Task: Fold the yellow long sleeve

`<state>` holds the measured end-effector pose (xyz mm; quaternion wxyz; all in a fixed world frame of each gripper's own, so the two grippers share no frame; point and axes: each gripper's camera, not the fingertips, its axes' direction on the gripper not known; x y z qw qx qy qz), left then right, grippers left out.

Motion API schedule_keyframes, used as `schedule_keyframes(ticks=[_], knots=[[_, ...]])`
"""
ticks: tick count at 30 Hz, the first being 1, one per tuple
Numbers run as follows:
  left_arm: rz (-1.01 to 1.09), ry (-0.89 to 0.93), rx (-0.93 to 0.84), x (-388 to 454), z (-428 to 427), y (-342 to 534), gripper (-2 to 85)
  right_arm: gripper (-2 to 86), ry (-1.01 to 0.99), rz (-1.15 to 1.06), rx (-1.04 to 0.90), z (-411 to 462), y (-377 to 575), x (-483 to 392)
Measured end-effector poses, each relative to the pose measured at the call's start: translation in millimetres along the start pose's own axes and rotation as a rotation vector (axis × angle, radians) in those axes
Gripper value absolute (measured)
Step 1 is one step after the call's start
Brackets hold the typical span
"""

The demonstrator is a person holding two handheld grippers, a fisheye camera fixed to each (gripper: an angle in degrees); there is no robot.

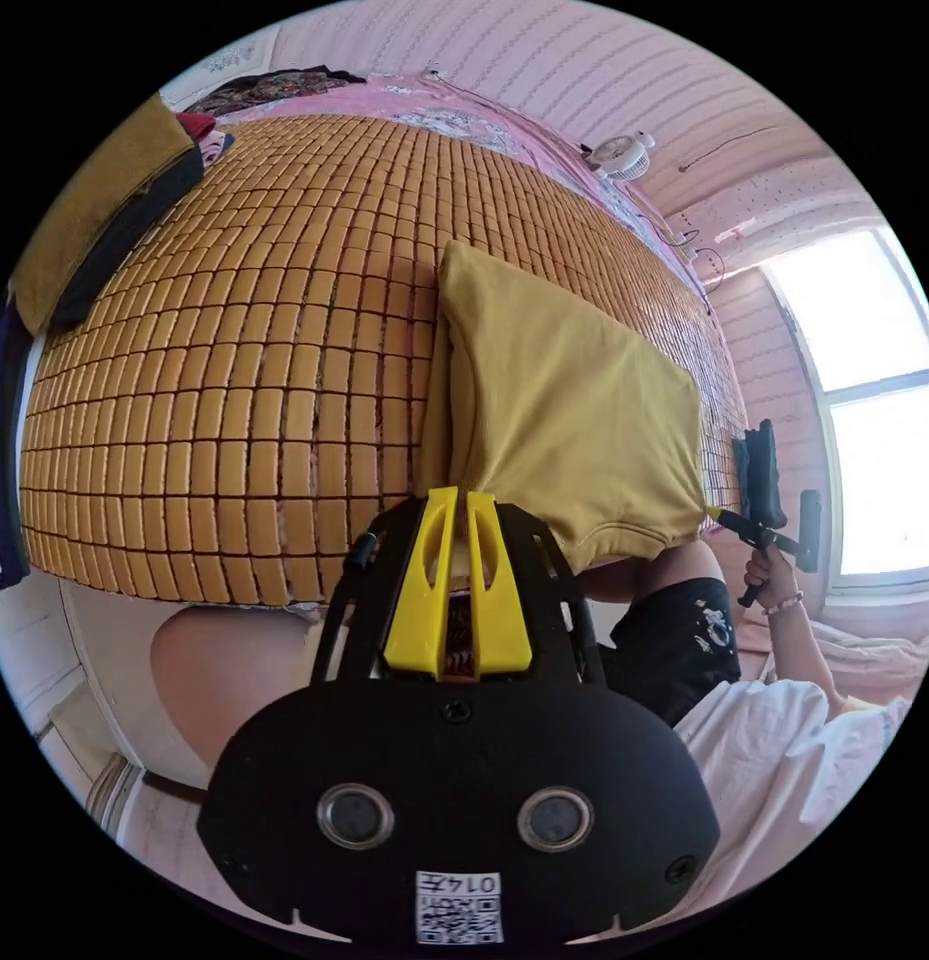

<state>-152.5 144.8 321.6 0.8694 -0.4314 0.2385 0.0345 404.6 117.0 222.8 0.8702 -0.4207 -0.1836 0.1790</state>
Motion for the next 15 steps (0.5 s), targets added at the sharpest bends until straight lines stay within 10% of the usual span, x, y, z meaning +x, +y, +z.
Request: schedule_keyframes(ticks=[15], knots=[[0.732, -0.052, -0.142, 186, 115, 29, -1.0, -0.8, 0.341, -0.710, -0.181, 104, -151, -252]])
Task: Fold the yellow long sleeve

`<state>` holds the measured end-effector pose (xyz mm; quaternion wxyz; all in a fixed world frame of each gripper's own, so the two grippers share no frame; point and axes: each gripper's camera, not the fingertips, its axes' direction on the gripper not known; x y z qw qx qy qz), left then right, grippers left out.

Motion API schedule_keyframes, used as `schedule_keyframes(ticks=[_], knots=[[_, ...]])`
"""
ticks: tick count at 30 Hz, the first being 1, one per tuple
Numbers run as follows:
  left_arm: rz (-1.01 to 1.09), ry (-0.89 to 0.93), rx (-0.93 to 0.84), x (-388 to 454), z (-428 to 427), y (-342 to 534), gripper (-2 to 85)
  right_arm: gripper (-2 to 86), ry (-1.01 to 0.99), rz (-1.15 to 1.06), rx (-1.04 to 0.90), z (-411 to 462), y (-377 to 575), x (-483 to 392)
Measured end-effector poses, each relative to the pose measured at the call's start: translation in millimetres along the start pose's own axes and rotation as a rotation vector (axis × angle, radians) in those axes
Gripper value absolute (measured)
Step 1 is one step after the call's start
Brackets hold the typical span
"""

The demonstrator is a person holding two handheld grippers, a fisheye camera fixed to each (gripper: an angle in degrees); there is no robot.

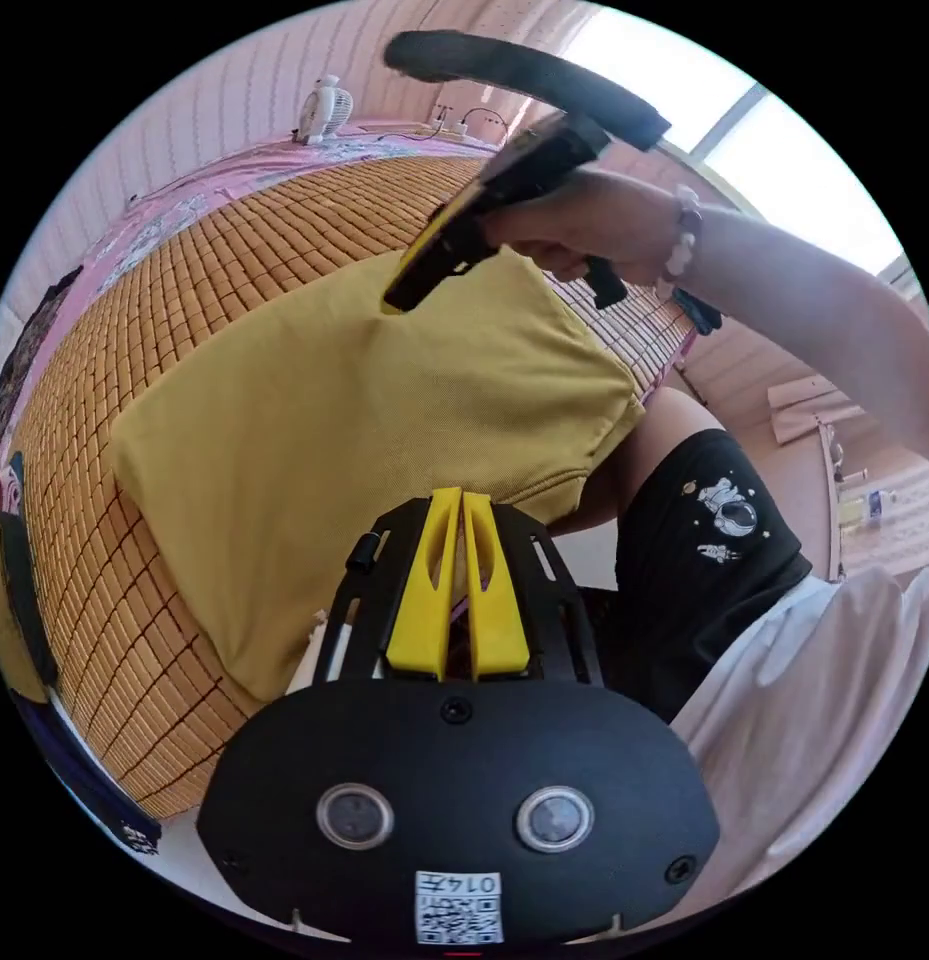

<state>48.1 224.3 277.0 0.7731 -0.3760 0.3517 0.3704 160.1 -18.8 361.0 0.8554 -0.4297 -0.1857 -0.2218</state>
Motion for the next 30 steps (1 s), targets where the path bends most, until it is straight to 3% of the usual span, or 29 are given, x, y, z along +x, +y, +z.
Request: schedule_keyframes(ticks=[1, 4, 8, 11, 18, 21, 24, 28, 30], knots=[[0.073, -0.051, -0.055, 13, 17, -1, -1.0, -0.8, 0.023, -0.015, -0.072, 16, -16, -8], [0.175, -0.157, 0.029, 33, 25, 12, -1.0, -0.7, 0.085, -0.042, -0.074, 22, -33, -23], [0.163, -0.134, 0.053, 35, 34, 22, -1.0, -0.7, 0.063, -0.052, -0.048, 21, -34, -25], [0.144, -0.123, 0.057, 36, 41, 25, -1.0, -0.7, 0.017, -0.129, -0.144, 13, -47, -25], [0.166, -0.145, 0.094, 45, 54, 39, -1.0, -0.5, 0.201, -0.231, -0.195, 39, -67, -43], [0.170, -0.139, 0.085, 46, 59, 39, -1.0, -0.5, 0.158, -0.193, -0.234, 41, -68, -35], [0.165, -0.113, 0.095, 42, 61, 43, -1.0, -0.3, 0.112, -0.096, -0.152, 39, -51, -24], [0.149, 0.027, 0.086, 31, 54, 56, -1.0, 0.5, 0.100, 0.098, 0.130, 21, 7, -14], [0.172, 0.008, 0.133, 34, 46, 68, -1.0, 1.5, 0.058, 0.178, 0.205, 11, 40, -8]])
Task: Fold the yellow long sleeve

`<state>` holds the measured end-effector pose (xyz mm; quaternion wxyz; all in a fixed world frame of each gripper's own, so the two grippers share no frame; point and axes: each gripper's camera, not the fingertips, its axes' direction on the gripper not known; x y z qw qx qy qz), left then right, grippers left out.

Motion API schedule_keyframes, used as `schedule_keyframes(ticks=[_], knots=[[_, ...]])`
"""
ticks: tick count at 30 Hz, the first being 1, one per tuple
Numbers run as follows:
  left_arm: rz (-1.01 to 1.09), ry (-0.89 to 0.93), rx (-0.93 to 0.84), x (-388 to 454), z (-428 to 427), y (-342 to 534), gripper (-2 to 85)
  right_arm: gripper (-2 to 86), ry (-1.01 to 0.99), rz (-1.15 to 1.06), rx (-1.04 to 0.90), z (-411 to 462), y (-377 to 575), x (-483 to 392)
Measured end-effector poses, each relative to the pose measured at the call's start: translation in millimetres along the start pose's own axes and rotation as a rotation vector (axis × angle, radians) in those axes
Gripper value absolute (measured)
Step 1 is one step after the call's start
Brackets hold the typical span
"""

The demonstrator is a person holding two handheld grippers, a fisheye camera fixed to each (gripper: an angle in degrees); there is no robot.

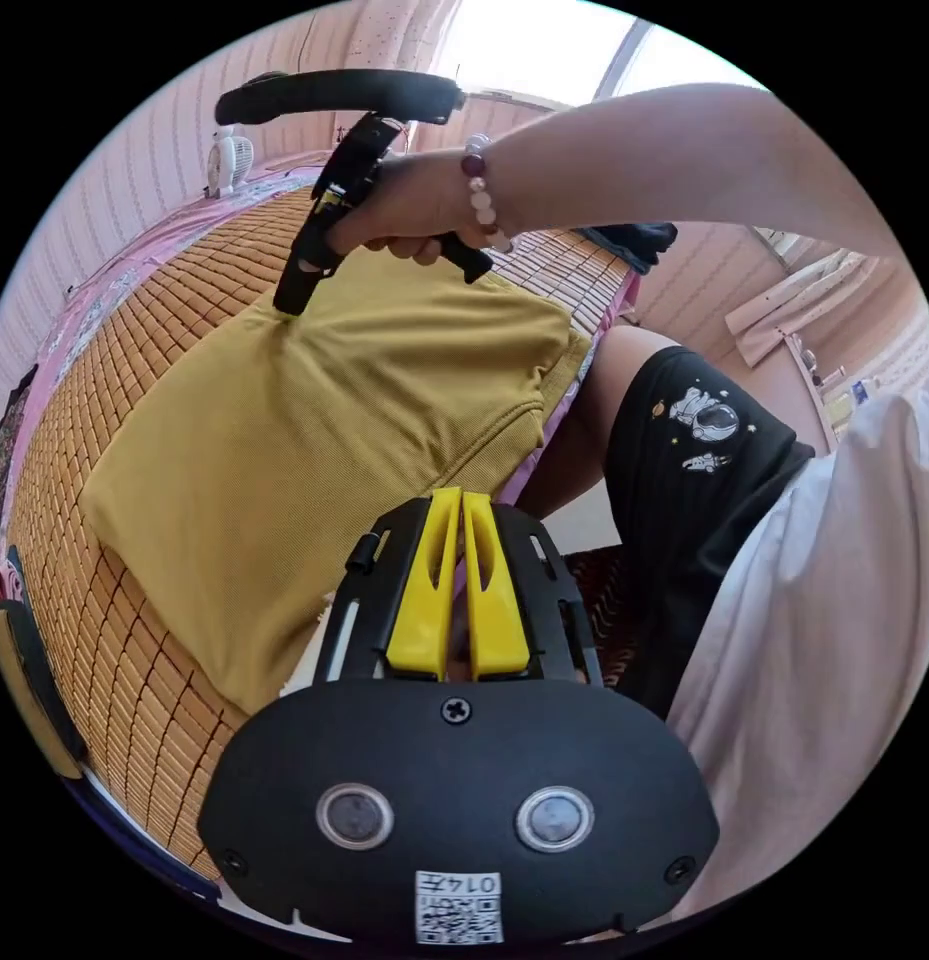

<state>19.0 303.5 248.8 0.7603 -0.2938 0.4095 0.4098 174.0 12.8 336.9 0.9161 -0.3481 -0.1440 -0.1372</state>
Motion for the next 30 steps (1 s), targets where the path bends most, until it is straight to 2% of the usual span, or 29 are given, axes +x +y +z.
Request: schedule_keyframes(ticks=[4, 9, 13, 21, 25, 30], knots=[[0.012, -0.019, 0.070, 9, -12, 8, -0.8, 3.9, -0.051, 0.118, 0.076, -26, 84, 32], [0.003, -0.030, 0.056, 18, -2, 4, 0.9, 7.2, -0.096, 0.366, 0.062, -34, 182, 82], [0.052, -0.020, 0.175, 32, -7, 1, 6.6, 10.5, -0.177, 0.493, 0.000, -27, 238, 105], [0.137, 0.015, 0.135, 47, 3, -30, 11.6, 12.7, -0.312, 0.546, -0.092, -7, 278, 138], [0.166, 0.015, 0.113, 56, 15, -54, 13.6, 7.6, -0.421, 0.524, -0.127, 6, 290, 158], [0.245, -0.017, 0.058, 69, 34, -84, 15.5, 3.6, -0.537, 0.523, -0.002, -11, 310, 176]])
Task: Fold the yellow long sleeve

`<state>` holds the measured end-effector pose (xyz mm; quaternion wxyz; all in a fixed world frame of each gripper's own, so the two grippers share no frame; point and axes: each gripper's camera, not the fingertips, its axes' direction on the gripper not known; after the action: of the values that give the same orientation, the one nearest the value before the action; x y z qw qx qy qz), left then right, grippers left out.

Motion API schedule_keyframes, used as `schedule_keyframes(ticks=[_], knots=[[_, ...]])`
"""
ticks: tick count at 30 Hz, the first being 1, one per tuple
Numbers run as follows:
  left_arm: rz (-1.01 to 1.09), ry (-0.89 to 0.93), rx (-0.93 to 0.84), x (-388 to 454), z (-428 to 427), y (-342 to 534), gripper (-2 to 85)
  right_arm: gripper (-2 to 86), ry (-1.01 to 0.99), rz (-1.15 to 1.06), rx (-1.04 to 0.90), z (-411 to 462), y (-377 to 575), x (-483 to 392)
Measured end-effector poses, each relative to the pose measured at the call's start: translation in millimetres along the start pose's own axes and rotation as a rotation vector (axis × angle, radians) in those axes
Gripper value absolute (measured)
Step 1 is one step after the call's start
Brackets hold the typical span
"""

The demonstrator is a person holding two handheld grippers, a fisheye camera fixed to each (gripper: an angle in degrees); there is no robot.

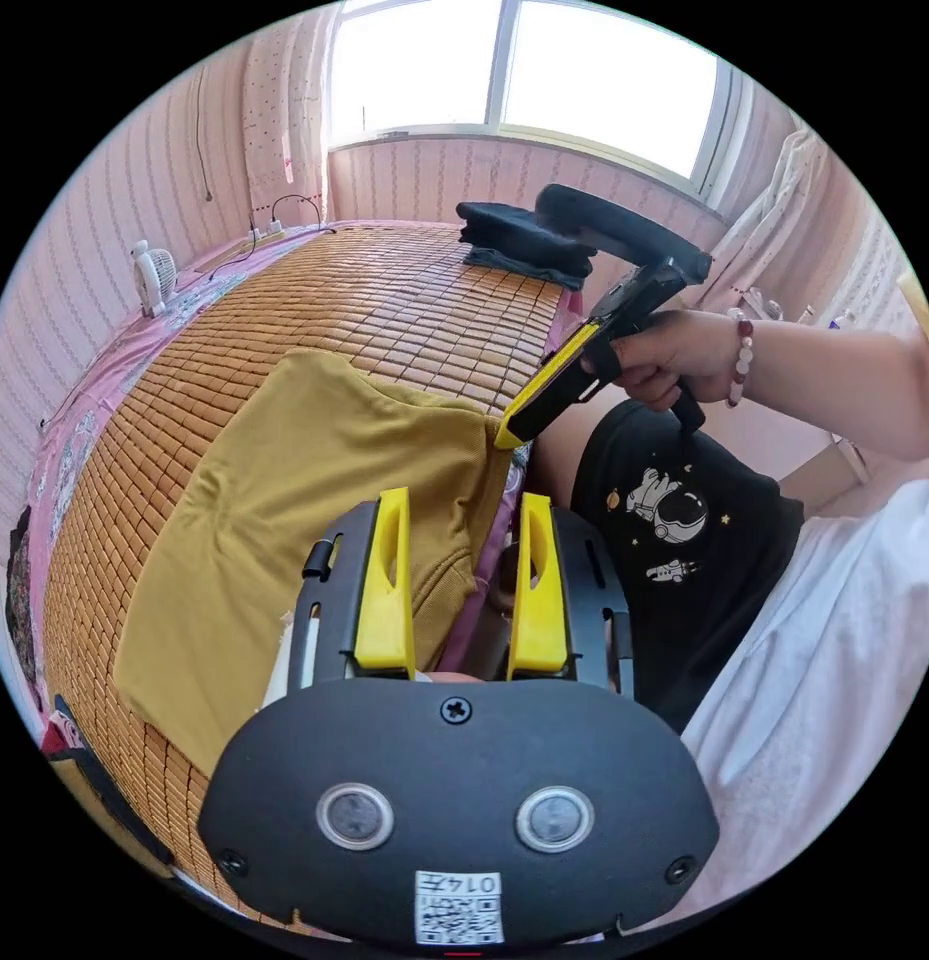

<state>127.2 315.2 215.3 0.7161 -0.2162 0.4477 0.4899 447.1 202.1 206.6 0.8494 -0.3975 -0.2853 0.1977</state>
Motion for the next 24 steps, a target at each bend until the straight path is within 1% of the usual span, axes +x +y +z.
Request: schedule_keyframes(ticks=[3, 7, 9, 10, 12, 14, 16, 19, 21, 24], knots=[[0.035, -0.024, -0.036, 4, 13, -18, 16.3, 3.0, -0.118, -0.006, 0.065, -18, 8, 3], [0.000, -0.061, -0.084, 2, 26, -28, 14.7, 2.9, -0.230, -0.060, 0.106, -32, 12, -2], [-0.013, -0.074, -0.096, 1, 27, -27, 11.1, 3.1, -0.230, -0.082, 0.090, -32, 13, -5], [-0.013, -0.080, -0.125, 0, 27, -25, 7.9, 3.5, -0.189, -0.109, 0.067, -31, 13, -6], [-0.025, -0.054, -0.158, -2, 28, -22, 5.8, 4.3, -0.149, -0.110, 0.047, -33, 13, -1], [-0.056, -0.029, -0.185, -7, 29, -16, 5.1, 5.4, -0.172, -0.053, 0.101, -40, 16, 15], [-0.073, -0.005, -0.185, -9, 29, -11, 4.9, 7.4, -0.123, 0.084, 0.169, -43, 19, 44], [-0.092, 0.015, -0.193, -11, 25, -1, 4.8, 15.4, -0.073, 0.181, 0.171, -30, 11, 64], [-0.089, 0.021, -0.209, -11, 23, 6, 4.8, 16.7, -0.101, 0.207, 0.180, -20, 3, 69], [-0.070, 0.027, -0.240, -9, 16, 18, 4.7, 16.4, -0.147, 0.262, 0.198, -2, -10, 75]])
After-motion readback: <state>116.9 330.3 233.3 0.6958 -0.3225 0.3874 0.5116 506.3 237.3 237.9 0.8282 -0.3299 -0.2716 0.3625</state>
